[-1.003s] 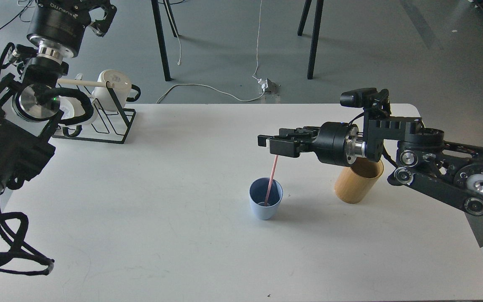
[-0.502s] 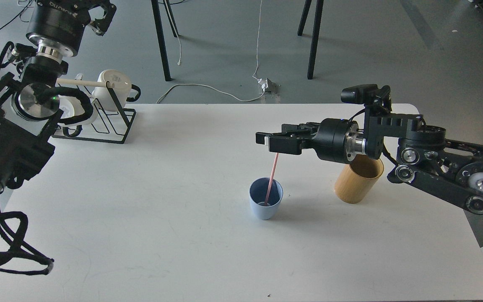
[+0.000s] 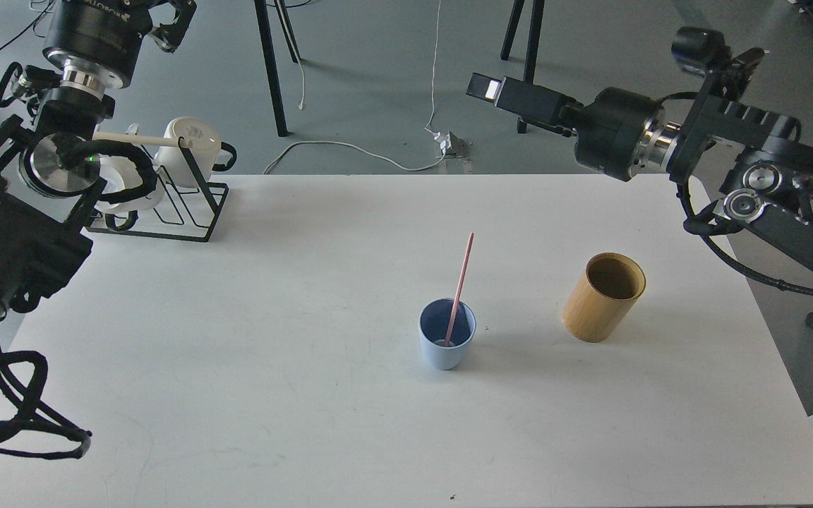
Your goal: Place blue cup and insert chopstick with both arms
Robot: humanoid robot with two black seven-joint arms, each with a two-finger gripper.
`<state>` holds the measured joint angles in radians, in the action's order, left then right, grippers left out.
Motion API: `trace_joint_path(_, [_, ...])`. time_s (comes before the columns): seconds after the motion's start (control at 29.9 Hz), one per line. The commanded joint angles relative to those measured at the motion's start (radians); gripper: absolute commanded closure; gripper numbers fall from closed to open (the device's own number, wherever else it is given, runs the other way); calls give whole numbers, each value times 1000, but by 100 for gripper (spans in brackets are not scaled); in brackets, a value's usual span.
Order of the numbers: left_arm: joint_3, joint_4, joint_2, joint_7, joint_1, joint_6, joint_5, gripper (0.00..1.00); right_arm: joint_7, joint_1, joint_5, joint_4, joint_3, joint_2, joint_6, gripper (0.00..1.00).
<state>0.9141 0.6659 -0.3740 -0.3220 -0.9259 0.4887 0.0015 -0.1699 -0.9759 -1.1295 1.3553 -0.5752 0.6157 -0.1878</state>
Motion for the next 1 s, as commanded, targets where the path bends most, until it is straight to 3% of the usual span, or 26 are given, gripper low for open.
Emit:
trace_joint_path(0.0, [0, 0, 6, 0, -2, 0, 0, 0, -13, 14, 160, -77, -80, -13, 7, 1])
trace_joint_path(0.3, [-3, -2, 23, 8, -4, 0, 0, 0, -36, 103, 476, -157, -291, -63, 16, 1])
trace_joint_path(0.57, [-1, -5, 17, 14, -7, 0, -21, 0, -29, 126, 897, -369, -387, -171, -7, 1])
trace_joint_path(0.97, [-1, -12, 41, 14, 2, 0, -80, 0, -23, 126, 1229, -729, -509, -313, -301, 1])
